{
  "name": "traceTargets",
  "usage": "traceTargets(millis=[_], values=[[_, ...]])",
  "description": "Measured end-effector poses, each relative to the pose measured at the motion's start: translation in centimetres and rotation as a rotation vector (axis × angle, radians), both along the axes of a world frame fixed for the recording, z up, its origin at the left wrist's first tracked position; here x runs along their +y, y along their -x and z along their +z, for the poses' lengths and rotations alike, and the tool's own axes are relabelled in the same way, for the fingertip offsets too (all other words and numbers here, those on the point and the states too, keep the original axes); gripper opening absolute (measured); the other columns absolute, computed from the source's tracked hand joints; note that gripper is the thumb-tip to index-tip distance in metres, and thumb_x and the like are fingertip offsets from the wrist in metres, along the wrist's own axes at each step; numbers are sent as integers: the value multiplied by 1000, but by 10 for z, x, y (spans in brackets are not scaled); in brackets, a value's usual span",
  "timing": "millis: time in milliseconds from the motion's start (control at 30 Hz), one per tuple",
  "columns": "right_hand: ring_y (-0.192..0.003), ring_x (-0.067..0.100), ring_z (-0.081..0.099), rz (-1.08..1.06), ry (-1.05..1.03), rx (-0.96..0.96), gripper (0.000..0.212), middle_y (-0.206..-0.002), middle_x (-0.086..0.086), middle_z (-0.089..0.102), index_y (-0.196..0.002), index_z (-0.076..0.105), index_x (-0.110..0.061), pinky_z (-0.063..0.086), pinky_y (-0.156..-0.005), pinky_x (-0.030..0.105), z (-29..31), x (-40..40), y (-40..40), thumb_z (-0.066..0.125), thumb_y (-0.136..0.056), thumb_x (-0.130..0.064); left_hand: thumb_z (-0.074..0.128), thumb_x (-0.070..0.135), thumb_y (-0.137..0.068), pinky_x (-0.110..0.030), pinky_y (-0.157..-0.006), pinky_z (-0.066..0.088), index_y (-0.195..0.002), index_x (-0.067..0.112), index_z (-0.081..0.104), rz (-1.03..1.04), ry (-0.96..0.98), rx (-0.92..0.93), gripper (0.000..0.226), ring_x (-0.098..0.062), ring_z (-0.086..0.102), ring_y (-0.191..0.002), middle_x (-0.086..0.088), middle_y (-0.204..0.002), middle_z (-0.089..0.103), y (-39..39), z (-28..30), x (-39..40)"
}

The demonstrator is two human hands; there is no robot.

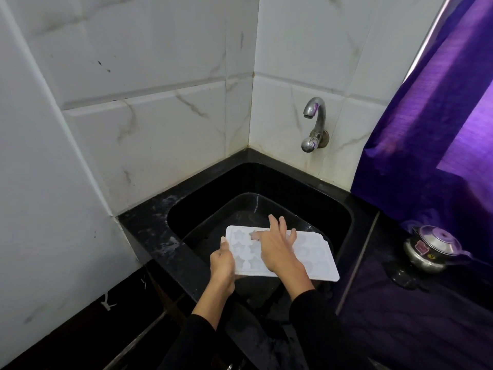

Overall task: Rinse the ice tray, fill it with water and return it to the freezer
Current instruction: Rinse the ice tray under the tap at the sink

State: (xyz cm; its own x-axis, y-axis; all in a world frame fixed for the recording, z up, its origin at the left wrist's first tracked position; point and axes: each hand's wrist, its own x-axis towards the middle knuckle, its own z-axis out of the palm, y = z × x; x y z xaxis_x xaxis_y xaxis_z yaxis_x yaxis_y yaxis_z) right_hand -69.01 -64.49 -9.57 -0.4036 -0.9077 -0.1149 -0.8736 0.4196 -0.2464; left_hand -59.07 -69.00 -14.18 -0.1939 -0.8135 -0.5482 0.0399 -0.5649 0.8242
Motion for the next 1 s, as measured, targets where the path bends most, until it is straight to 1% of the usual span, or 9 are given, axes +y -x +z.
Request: traceTargets(millis=[100, 300, 500, 567, 667, 767, 867, 933, 1000], values=[[-145, 36, -14, 4, -16, 2, 71, -157, 15, 3, -135, 49, -28, 1, -115, 58, 0, 0, -1, 45, -81, 19, 30, 44, -101, -39, -62, 56, -92, 12, 58, -1, -2, -9, 43, -31, 68, -87, -15, -98, 69, -1, 0, 0], [-144, 38, -15, 3, -20, 36, 69, -158, 16, -4, -137, 47, -25, -2, -114, 62, -3, -5, -5, 47, -82, 18, 30, 44, -101, -44, -69, 58, -105, 6, 58, -4, -2, -3, 48, -32, 68, -89, -16, -101, 69, 0, -1, -1], [-145, 36, -15, -6, -18, -16, 75, -158, 15, 1, -133, 51, -30, -2, -113, 63, -3, -7, 0, 46, -79, 23, 29, 44, -101, -43, -68, 57, -101, 8, 57, -2, 3, -5, 46, -32, 67, -89, -15, -100, 68, -2, 1, -3], [-144, 36, -16, -2, -29, -8, 73, -158, 14, -2, -133, 51, -28, -3, -113, 63, -1, -9, -2, 46, -80, 22, 30, 44, -101, -45, -72, 57, -99, 9, 58, -4, 2, -1, 45, -32, 67, -89, -15, -100, 68, -2, 2, -3], [-144, 36, -16, 3, -46, 8, 68, -158, 15, -3, -133, 53, -25, -4, -113, 63, 3, -11, -4, 47, -82, 20, 30, 44, -100, -48, -77, 57, -105, 7, 57, -4, 2, -6, 46, -32, 67, -90, -15, -102, 68, -2, 1, -3], [-145, 36, -14, 25, -36, 5, 69, -157, 15, 3, -132, 52, -25, -4, -113, 63, 3, -10, -5, 47, -81, 20, 29, 44, -101, -44, -72, 57, -108, 7, 56, 10, 7, -1, 46, -31, 67, -89, -15, -100, 68, -4, 1, -3], [-145, 35, -13, 28, -7, -14, 71, -156, 15, 6, -134, 47, -26, 0, -113, 63, 2, -7, -5, 45, -81, 21, 28, 43, -101, -44, -72, 57, -106, 7, 58, 14, 13, 23, 47, -31, 68, -89, -15, -99, 69, -6, 2, -5], [-145, 34, -11, 24, 40, -29, 66, -155, 15, 7, -131, 45, -22, 1, -113, 62, 5, -8, -6, 44, -80, 21, 28, 43, -101, -43, -70, 57, -101, 9, 59, 10, 21, 31, 45, -31, 68, -88, -14, -96, 69, -6, 4, -5], [-145, 33, -11, 45, 93, -32, 64, -155, 14, 8, -126, 43, -21, -1, -114, 62, 8, -13, -8, 43, -78, 21, 27, 42, -102, -41, -68, 57, -101, 10, 59, 7, 29, 35, 45, -31, 68, -89, -14, -97, 69, -6, 5, -4]])
